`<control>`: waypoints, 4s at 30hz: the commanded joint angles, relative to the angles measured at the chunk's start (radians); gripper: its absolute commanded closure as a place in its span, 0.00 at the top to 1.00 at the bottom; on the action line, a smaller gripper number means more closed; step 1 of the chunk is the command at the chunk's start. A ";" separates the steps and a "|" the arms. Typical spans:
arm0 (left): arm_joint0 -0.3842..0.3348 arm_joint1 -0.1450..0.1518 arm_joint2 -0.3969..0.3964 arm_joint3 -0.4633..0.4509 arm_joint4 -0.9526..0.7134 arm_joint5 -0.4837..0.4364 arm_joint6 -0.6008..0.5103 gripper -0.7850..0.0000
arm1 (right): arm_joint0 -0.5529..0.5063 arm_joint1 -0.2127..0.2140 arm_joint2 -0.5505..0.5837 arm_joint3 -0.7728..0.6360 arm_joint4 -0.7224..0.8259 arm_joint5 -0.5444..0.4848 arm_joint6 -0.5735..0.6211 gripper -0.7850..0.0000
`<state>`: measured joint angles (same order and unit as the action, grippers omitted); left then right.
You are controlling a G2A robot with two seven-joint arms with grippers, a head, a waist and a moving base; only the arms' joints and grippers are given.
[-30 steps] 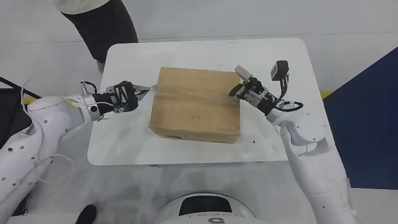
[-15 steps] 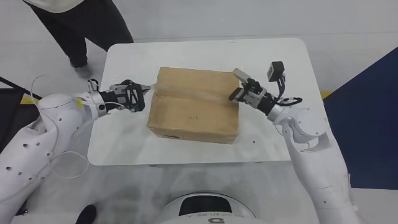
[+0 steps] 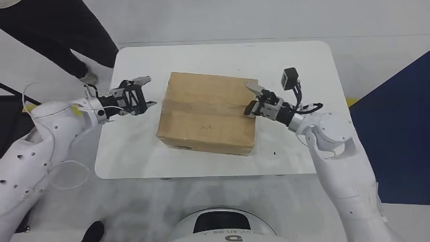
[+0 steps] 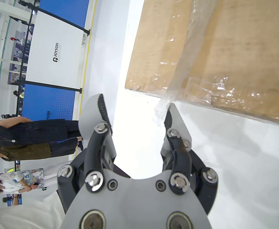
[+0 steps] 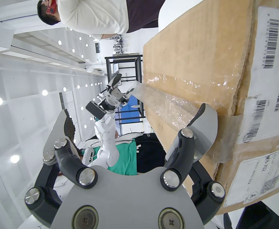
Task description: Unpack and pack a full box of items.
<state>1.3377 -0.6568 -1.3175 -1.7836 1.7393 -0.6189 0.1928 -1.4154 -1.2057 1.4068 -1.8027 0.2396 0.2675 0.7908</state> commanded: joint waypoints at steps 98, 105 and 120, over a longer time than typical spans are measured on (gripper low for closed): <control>-0.454 -0.156 0.395 0.810 -2.477 0.080 -1.474 0.00 | 0.053 0.012 -0.043 0.072 -0.003 -0.032 -0.054 1.00; -0.458 -0.168 0.396 0.836 -2.442 0.074 -1.467 0.00 | 0.053 0.012 -0.043 0.072 -0.003 -0.032 -0.054 1.00; -0.471 -0.194 0.401 0.858 -2.349 0.080 -1.416 0.00 | 0.032 0.016 -0.037 0.054 0.009 -0.057 -0.047 1.00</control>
<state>0.8663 -0.8500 -0.9161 -0.9253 -0.6132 -0.5397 -1.2245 -1.3811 -1.1903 1.3676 -1.7464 0.2479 0.2109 0.7417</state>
